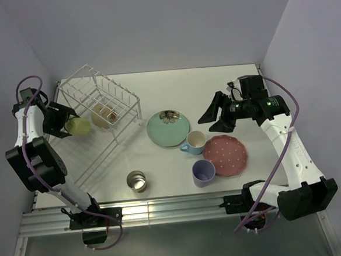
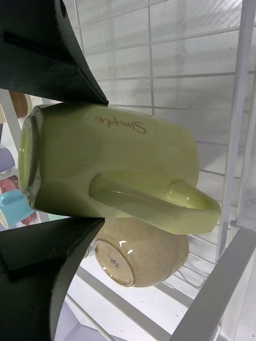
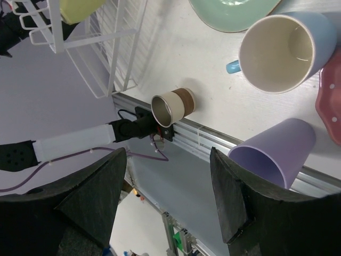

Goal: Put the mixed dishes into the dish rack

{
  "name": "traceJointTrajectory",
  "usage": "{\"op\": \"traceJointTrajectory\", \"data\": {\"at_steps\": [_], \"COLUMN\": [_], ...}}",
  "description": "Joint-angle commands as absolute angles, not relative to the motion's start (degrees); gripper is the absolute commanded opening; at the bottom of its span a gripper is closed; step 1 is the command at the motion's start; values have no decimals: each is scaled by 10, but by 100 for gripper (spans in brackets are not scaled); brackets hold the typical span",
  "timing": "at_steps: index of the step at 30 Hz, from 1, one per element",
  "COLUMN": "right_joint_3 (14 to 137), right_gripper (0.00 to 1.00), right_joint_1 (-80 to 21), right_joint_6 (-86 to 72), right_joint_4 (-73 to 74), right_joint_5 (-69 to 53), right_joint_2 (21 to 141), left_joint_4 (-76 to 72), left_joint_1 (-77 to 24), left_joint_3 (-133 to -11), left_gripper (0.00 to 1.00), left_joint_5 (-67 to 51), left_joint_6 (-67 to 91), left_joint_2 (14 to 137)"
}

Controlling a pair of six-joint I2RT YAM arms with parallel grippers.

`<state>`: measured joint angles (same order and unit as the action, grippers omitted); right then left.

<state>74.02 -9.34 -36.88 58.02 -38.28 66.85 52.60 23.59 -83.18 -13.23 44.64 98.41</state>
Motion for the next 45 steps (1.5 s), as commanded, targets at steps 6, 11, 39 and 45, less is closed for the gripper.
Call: {"op": "traceJointTrajectory", "data": {"at_steps": [6,11,39,45], "right_joint_3": [719,715,711,709], "right_gripper": [72,72,72,72], "right_joint_1": [-90,-90,-90,-90], "right_joint_6": [-353,-354,-337,-338], "right_joint_4": [583,577,580,576], "right_joint_5": [-357,-359,-359,-365], "right_joint_2": [642,636,633,634], "left_joint_4": [521,520,484,496], "left_joint_1": [239,240,290,310], "left_joint_3": [-867,-865,-824,-818], "left_gripper": [99,99,99,99], "left_joint_5": [-139,-142,-210,-206], "left_joint_6": [445,447,472,470], "left_joint_2": [1002,998,948,931]}}
